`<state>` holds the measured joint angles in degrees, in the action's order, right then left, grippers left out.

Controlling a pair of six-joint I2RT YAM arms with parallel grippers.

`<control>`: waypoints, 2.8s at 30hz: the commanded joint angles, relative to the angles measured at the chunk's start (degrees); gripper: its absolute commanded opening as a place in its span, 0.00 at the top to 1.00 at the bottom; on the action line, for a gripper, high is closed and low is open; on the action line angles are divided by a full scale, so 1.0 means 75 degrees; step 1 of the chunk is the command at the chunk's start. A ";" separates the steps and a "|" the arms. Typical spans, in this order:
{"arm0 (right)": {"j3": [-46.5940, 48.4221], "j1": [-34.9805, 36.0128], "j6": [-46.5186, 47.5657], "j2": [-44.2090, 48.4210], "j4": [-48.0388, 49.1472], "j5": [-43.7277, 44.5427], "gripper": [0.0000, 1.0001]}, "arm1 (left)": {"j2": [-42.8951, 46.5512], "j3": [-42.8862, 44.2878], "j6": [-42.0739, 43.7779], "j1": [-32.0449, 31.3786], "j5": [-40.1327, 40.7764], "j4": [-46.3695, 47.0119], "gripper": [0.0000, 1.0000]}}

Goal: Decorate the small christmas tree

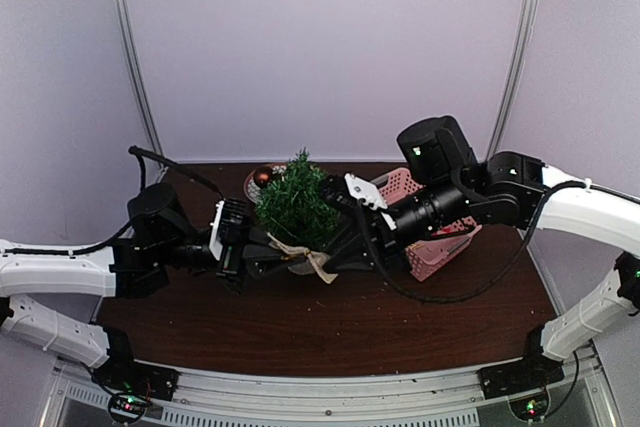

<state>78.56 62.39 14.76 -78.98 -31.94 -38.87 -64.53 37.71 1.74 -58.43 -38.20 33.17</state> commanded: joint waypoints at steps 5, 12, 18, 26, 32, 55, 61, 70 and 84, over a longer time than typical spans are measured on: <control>0.0403 0.0054 -0.0203 -0.0122 -0.0203 0.0168 1.00 | 0.0416 -0.0182 0.0298 0.0002 0.0657 0.0012 1.00; 0.0328 0.0029 -0.0303 -0.0127 -0.0242 0.1096 1.00 | 0.1090 -0.0338 0.0274 0.0005 0.1787 -0.1374 0.54; 0.0917 -0.0004 -0.0069 -0.0822 -0.1682 0.2797 1.00 | 0.2287 -0.0387 0.0191 0.0011 0.2618 -0.3796 0.50; 0.1793 -0.0010 -0.0030 -0.1559 -0.2771 0.3553 1.00 | 0.2691 0.0193 0.0654 0.0012 0.3138 -0.5314 0.51; 0.2226 -0.0009 -0.0083 -0.2043 -0.3107 0.3591 1.00 | 0.2041 0.0490 0.1010 0.0016 0.3154 -0.5250 0.50; 0.2251 0.0155 0.0228 -0.2028 -0.3347 0.2547 1.00 | 0.1308 0.0484 0.1821 0.0007 0.2311 -0.4509 0.37; 0.2315 0.0225 0.0309 -0.2108 -0.3540 0.2096 1.00 | 0.1600 0.0356 0.2507 -0.0070 0.2351 -0.4736 0.34; 0.2461 0.0232 0.0348 -0.2230 -0.3656 0.1594 1.00 | 0.1461 0.0659 0.3797 -0.1046 0.3057 -0.5778 0.35; 0.2508 0.0354 0.0528 -0.2279 -0.3825 0.1766 1.00 | 0.1199 0.0745 0.3661 -0.1185 0.3640 -0.5328 0.58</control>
<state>95.44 64.29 17.87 -95.53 -60.03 -28.10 -55.31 41.78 30.57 -66.98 -11.53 -10.20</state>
